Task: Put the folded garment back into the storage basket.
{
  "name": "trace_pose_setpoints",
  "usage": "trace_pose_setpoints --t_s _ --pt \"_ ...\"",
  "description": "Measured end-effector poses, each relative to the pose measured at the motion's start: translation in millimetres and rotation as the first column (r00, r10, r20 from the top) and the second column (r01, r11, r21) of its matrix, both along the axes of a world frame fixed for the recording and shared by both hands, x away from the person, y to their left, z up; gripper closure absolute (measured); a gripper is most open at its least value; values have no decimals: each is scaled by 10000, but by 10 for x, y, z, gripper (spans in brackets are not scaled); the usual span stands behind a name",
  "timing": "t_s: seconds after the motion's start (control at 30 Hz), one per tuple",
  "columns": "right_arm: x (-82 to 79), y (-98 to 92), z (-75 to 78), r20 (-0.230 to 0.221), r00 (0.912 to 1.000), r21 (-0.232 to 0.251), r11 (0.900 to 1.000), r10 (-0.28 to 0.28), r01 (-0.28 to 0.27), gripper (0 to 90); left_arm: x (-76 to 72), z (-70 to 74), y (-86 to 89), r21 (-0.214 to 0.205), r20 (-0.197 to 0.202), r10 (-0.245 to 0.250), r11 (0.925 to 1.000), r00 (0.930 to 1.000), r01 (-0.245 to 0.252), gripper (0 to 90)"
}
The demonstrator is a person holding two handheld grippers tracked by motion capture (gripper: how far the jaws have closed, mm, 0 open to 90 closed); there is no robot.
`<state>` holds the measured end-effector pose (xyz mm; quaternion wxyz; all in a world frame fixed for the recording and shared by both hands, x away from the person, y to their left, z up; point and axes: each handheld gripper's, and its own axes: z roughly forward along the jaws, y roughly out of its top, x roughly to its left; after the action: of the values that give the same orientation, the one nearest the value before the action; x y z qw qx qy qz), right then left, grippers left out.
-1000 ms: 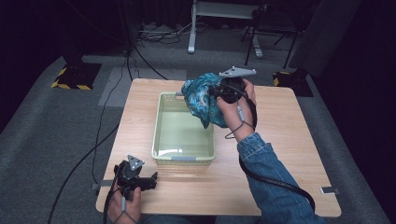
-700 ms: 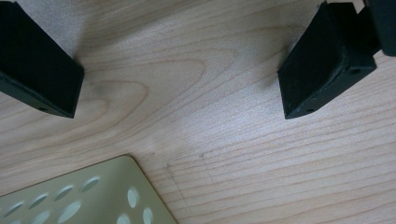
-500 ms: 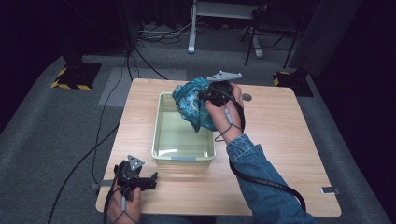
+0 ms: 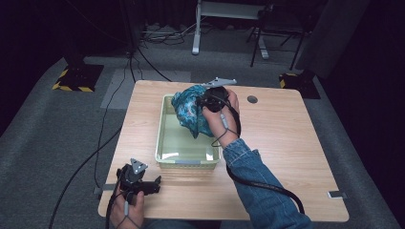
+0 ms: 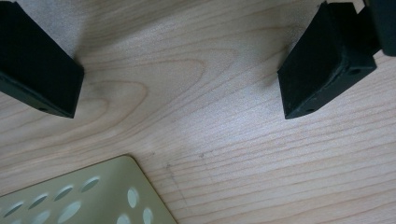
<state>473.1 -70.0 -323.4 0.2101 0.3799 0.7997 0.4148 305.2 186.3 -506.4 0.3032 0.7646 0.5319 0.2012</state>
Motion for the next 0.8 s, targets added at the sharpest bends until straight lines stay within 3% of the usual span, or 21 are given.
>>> trace_pose_setpoints --t_s 0.4,0.8 --pt "69 161 -254 -375 9992 19 9999 -126 127 847 0 0 0 -1 -6 -4 10000 10000 4 3" --pt "108 196 -402 -673 9975 266 9994 -203 221 847 0 0 0 -3 -4 -1 10000 10000 0 3"
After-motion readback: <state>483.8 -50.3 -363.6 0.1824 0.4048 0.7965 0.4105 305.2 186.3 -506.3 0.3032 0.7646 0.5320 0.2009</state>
